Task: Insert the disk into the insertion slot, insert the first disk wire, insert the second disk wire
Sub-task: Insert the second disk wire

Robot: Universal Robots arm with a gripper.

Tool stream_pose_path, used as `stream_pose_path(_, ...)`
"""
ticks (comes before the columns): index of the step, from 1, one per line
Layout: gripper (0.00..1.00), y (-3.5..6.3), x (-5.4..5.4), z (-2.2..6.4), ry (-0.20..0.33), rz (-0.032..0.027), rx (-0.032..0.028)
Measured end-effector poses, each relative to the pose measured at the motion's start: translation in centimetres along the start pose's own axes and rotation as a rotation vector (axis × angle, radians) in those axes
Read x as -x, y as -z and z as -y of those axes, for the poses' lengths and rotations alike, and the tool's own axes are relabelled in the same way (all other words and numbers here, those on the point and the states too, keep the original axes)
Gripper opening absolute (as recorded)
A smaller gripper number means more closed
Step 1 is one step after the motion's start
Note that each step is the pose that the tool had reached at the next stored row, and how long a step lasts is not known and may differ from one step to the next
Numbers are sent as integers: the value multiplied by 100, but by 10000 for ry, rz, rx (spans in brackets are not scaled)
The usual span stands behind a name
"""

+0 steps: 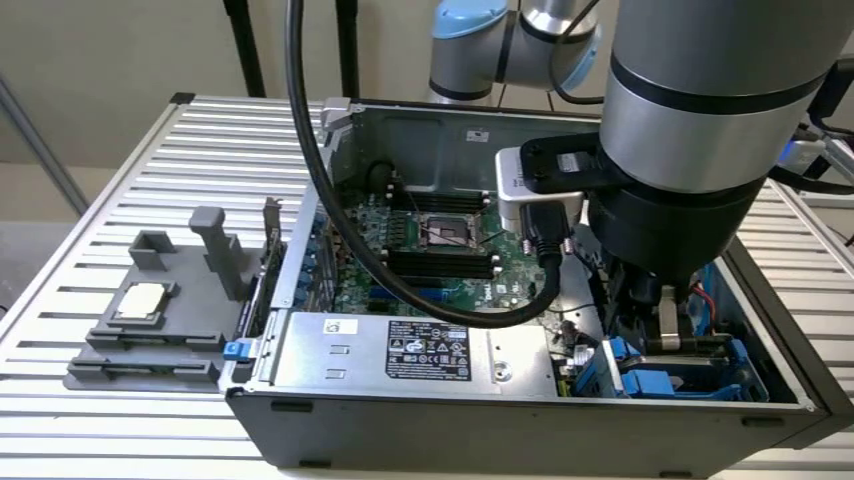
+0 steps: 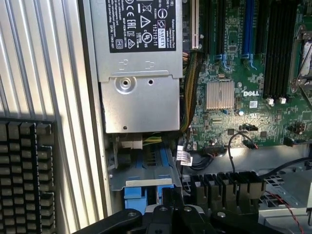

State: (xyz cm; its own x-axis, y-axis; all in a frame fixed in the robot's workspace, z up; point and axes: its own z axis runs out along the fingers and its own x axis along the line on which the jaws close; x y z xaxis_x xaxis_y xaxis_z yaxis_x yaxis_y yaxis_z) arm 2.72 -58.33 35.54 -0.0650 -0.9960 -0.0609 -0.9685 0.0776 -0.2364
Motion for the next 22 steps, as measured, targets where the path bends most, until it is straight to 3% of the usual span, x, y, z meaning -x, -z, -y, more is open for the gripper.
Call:
stream_pose_path(2,11,1,0,0,0,0,-6)
stream_pose_path(4,11,1,0,-2,3,6,-93)
stream_pose_path(8,11,1,0,-2,3,7,-106)
stream_pose_path(10,11,1,0,-3,6,12,-169)
stream_pose_path(16,11,1,0,-3,7,13,-187)
stream_pose_path(18,11,2,0,-4,11,20,-271)
stream_pose_path(22,11,2,0,-4,11,21,-283)
